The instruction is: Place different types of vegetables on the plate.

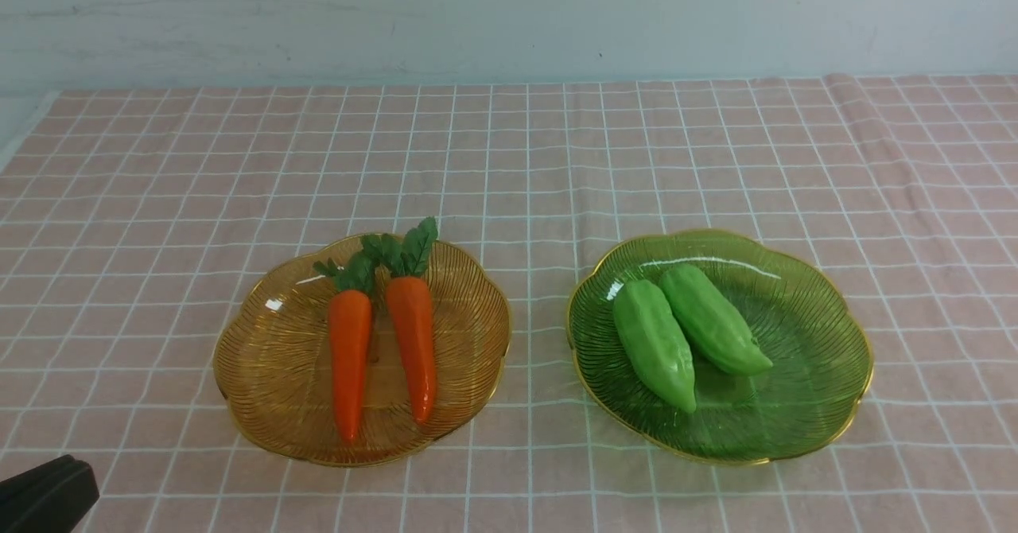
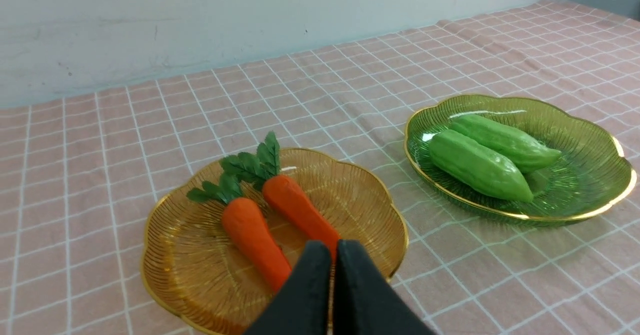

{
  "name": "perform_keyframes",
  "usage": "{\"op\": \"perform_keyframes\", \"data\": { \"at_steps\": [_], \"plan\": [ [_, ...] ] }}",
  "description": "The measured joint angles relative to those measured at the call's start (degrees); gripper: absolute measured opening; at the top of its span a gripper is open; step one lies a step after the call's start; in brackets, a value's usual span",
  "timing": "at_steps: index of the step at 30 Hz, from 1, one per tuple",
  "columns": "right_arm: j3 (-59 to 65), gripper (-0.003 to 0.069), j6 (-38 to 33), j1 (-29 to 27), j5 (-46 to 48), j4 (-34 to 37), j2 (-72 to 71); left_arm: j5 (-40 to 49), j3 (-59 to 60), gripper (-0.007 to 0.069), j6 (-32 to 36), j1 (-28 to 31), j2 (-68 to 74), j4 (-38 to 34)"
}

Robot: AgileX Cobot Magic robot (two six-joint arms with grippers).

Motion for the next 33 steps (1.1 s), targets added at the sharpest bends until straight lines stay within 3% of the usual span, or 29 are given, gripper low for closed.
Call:
{"op": "perform_keyframes", "data": {
  "at_steps": [4,9,15,19,33],
  "plan": [
    [0.0,-0.0015,0.0,0.0,0.0,0.0,0.0,-0.91,0.07,-0.0004,-0.35,1.07,-0.42,2.97],
    [0.0,-0.0015,0.0,0.0,0.0,0.0,0.0,-3.3,2.92,-0.0004,-1.54,7.32,-1.83,5.46],
    [0.0,-0.0015,0.0,0.0,-0.05,0.0,0.0,-12.5,16.61,-0.0004,-2.27,16.88,-6.05,5.98],
    [0.0,-0.0015,0.0,0.0,-0.13,0.0,0.0,-13.65,24.79,-0.0004,-2.62,16.6,-9.5,8.32],
    [0.0,-0.0015,0.0,0.0,-0.2,0.0,0.0,-10.27,25.14,-0.0004,-2.62,15.82,-9.67,9.04]
  ]
}}
